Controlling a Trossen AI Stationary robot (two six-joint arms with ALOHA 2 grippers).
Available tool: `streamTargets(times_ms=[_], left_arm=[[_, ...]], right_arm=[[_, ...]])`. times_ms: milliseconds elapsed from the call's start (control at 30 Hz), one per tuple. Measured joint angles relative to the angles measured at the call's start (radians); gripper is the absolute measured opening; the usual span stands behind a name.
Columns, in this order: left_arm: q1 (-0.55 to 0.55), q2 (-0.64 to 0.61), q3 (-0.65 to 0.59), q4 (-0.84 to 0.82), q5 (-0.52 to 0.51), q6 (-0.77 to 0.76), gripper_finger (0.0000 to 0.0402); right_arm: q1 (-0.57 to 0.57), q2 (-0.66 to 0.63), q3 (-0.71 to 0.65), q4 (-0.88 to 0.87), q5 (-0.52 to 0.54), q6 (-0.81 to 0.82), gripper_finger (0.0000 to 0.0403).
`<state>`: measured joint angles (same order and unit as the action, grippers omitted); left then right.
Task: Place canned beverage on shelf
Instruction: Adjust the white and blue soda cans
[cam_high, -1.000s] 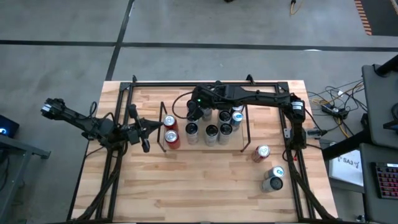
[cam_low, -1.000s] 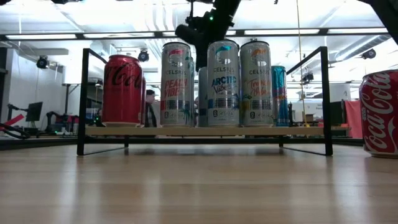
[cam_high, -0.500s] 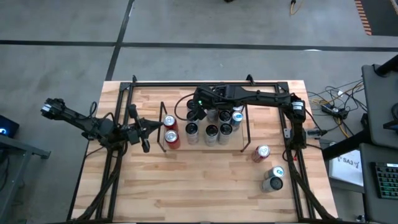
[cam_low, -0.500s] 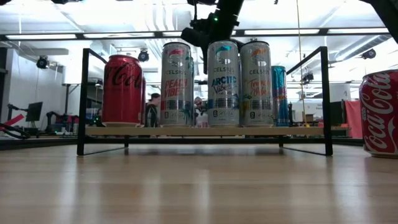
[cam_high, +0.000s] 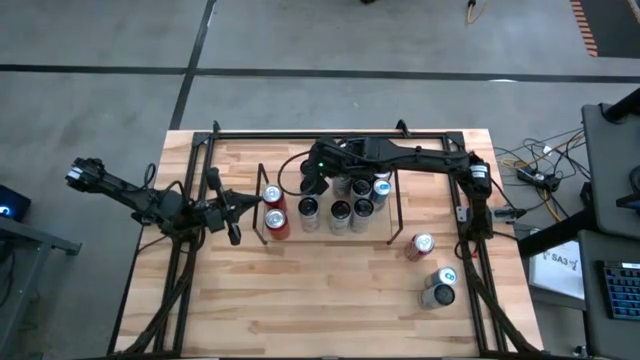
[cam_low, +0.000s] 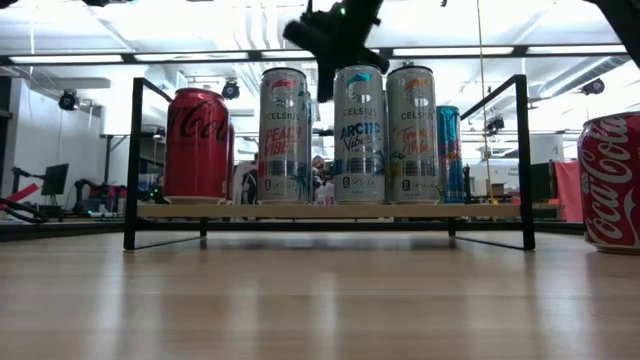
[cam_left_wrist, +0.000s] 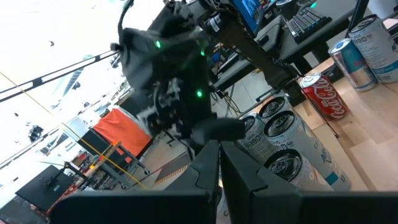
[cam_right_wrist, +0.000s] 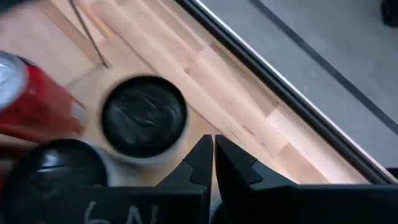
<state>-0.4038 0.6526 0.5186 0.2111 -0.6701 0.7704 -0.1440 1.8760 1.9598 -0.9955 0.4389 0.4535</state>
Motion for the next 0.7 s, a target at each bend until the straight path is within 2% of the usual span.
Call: streamTargets(times_ms=[200, 400, 700], left_arm=[[0.0, 0.0, 0.0, 0.0, 0.0, 0.0, 0.0], [0.0, 0.0, 0.0, 0.0, 0.0, 0.0, 0.0], [0.0, 0.0, 0.0, 0.001, 0.0, 0.0, 0.0]], right_arm=[[0.064, -0.002, 0.086, -0.081, -0.015, 0.017, 0.0009], [0.133, -0.003, 0.149, -0.23, -0.127, 0.098, 0.0009], [0.234, -0.004, 0.178, -0.282, -0.301, 0.128, 0.0009]])
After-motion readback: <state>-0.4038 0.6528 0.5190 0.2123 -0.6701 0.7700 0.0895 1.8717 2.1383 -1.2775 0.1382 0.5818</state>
